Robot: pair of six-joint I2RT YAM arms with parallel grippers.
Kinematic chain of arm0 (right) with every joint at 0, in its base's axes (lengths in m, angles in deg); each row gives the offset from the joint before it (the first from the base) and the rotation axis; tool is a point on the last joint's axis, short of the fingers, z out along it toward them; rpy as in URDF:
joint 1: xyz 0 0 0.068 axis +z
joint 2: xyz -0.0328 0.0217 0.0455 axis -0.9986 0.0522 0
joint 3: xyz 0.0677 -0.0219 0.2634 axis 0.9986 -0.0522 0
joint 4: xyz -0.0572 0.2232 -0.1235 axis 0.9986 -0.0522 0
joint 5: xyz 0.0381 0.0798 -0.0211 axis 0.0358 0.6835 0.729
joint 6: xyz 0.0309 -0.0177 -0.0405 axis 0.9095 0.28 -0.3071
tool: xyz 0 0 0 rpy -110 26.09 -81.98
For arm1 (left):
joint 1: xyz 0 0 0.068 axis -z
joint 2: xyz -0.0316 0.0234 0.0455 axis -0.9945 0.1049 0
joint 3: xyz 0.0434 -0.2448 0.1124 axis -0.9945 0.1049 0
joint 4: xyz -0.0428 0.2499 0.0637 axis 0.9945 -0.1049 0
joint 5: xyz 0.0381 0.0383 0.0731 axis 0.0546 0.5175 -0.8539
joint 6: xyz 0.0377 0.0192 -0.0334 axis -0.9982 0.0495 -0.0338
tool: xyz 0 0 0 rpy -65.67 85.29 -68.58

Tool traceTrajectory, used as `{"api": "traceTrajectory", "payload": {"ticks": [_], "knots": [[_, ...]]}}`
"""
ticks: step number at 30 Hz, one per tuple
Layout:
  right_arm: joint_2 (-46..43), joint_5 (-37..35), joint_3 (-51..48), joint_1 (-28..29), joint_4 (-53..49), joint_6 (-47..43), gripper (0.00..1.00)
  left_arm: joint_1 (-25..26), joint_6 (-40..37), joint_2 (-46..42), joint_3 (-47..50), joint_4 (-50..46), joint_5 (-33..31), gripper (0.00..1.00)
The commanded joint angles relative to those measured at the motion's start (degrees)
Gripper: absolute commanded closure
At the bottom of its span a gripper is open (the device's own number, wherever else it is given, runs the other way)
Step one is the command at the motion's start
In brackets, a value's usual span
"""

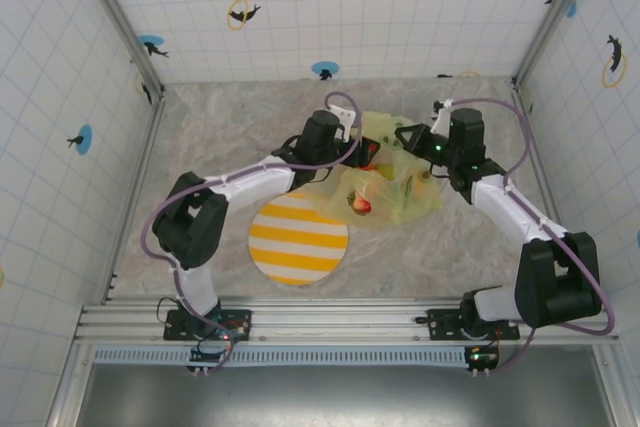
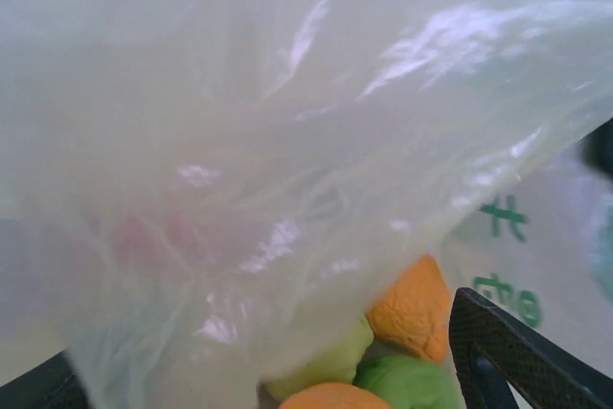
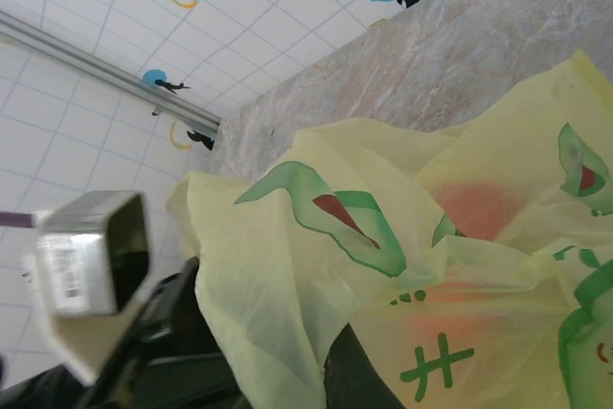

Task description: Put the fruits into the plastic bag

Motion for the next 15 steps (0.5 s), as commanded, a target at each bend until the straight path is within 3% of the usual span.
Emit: {"api": "traceTrajectory", "payload": {"ticks": [1,15], "knots": [[-0.15,0.08,-1.57,-0.43,1.03,-1.36,0.94,-0.34,-2.14,-4.78,2.49,1.08,-2.34,0.22],[0.14,0.35,-1.67,-0.81,1.2,-1.19,0.94,-3.0,-4.32,-15.33,9.27,0.68,-6.99,0.21]]}}
